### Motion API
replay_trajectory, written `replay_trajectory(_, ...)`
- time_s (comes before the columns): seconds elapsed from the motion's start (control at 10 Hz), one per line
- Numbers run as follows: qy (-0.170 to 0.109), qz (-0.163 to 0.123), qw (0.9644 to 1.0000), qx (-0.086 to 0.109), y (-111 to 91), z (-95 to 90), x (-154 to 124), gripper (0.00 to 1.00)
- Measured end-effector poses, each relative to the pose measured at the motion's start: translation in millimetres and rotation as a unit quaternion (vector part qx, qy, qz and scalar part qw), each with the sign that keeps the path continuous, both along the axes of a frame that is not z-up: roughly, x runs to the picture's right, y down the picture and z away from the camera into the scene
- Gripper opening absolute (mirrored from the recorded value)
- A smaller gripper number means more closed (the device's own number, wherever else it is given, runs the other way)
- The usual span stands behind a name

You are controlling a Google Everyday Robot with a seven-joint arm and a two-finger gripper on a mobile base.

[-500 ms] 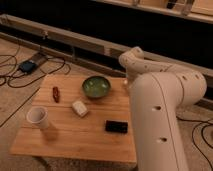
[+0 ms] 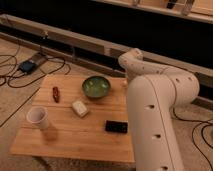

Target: Stand the bottle upright

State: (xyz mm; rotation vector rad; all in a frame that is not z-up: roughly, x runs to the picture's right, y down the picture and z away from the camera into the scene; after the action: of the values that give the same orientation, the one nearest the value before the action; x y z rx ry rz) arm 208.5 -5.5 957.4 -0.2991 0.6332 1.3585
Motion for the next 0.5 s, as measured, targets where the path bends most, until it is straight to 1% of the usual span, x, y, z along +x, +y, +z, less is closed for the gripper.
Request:
replay_trajectory(0.2,-0.009,-0.004,0.9999,-0.012,1.2,5.4,0.7,0.65)
replay_trajectory(0.5,-0.016,-0.012,0.9996,-0.022,-2.3,12.3,2.9,0.65)
